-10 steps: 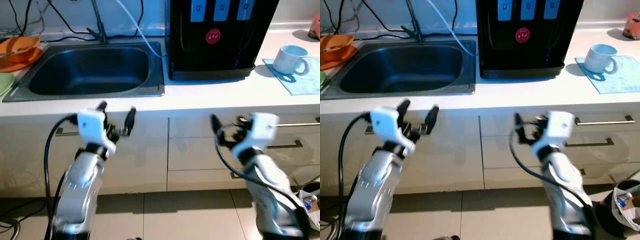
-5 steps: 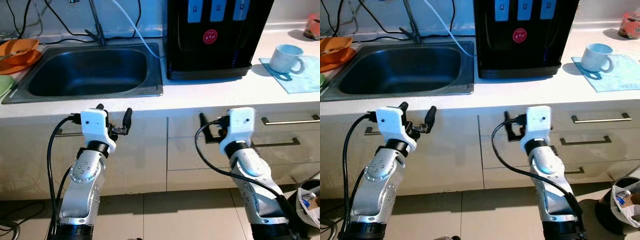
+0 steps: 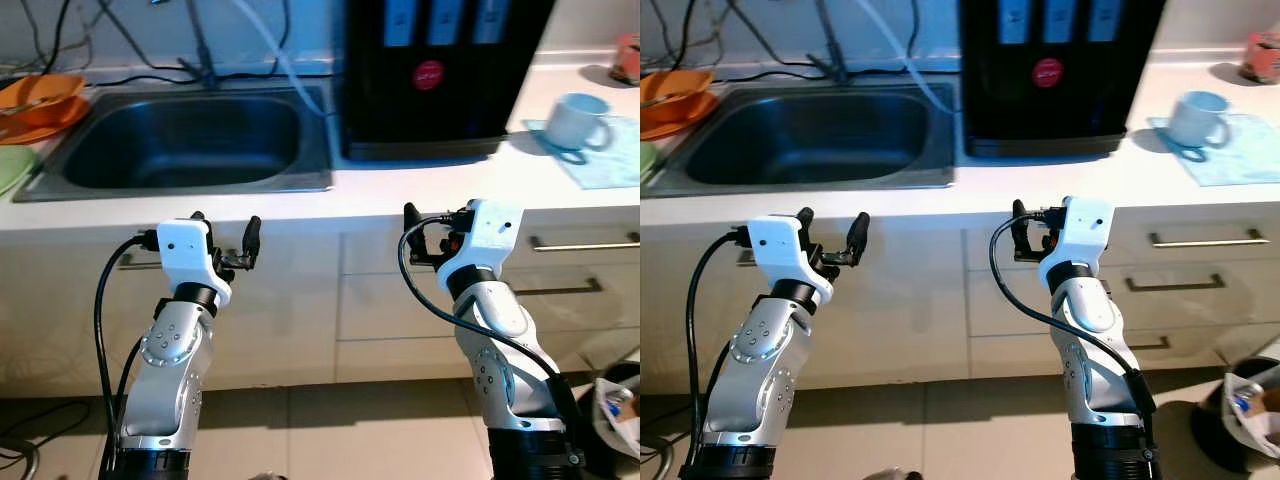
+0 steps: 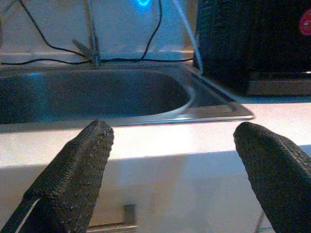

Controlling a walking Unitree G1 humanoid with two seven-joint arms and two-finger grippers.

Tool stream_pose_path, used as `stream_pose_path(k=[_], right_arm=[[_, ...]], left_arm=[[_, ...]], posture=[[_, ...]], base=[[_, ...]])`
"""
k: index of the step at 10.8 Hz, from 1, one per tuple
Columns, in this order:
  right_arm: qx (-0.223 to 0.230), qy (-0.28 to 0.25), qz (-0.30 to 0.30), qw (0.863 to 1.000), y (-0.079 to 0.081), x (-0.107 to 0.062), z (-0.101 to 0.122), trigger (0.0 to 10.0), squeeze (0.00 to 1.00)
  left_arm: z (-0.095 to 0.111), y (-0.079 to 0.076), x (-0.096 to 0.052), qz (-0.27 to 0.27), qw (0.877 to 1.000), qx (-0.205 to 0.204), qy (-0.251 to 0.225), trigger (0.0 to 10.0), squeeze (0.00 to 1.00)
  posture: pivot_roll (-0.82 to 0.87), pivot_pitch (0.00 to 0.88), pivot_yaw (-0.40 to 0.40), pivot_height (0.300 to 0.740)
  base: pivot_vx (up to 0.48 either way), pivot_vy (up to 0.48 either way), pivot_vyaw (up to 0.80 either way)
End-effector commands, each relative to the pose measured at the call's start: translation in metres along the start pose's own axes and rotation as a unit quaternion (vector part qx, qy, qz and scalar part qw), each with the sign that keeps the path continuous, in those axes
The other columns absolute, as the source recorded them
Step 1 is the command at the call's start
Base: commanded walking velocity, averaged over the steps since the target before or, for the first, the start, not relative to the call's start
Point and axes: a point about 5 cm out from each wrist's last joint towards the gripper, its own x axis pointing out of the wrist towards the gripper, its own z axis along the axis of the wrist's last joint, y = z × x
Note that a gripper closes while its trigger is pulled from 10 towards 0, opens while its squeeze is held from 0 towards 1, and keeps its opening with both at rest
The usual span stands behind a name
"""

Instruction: Kitchen organization

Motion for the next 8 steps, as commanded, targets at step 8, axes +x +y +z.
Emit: stream_pose_path(k=[8], right_arm=[[0.014,0.009,0.006,1.000,0.0027,0.0020,-0.0035,10.0,0.00]], left_arm=[[-0.0013,0.0043,0.0023,0.010,1.000,0.002,0.010,10.0,0.00]], posture=[[0.04,0.004,0.057,0.740]], base=[[0.000,0.448,0.00]])
